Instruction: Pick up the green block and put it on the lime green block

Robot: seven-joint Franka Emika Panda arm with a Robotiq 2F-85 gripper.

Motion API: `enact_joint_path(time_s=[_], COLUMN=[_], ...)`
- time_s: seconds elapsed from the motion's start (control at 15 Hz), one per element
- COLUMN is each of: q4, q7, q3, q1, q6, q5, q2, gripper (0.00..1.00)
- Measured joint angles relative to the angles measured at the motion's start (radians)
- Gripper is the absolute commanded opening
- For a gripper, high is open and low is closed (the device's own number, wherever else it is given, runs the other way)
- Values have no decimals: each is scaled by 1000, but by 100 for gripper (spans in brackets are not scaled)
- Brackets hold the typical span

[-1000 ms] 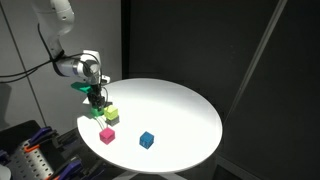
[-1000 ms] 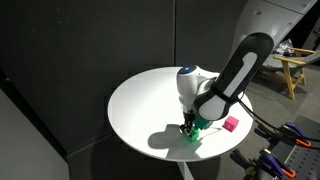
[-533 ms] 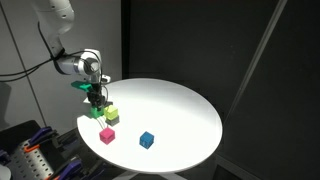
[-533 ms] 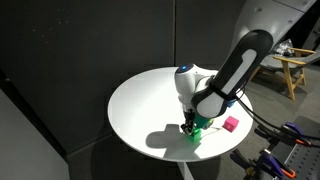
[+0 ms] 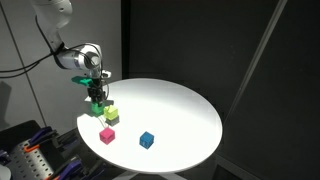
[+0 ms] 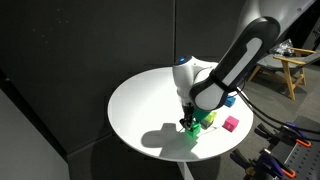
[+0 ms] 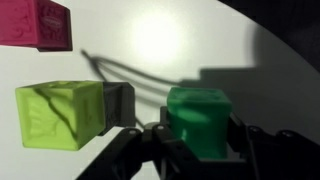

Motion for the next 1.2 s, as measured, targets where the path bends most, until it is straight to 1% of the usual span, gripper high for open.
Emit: enact_joint_path(time_s=[0.53, 0.8, 1.2], q4=[0, 0, -1], q7=[0, 0, -24], q3=[0, 1, 35], q1=[0, -1, -38], q6=[2, 1, -33], q5=[-54, -60, -53], q2=[-62, -84, -122], gripper=[28, 28, 28])
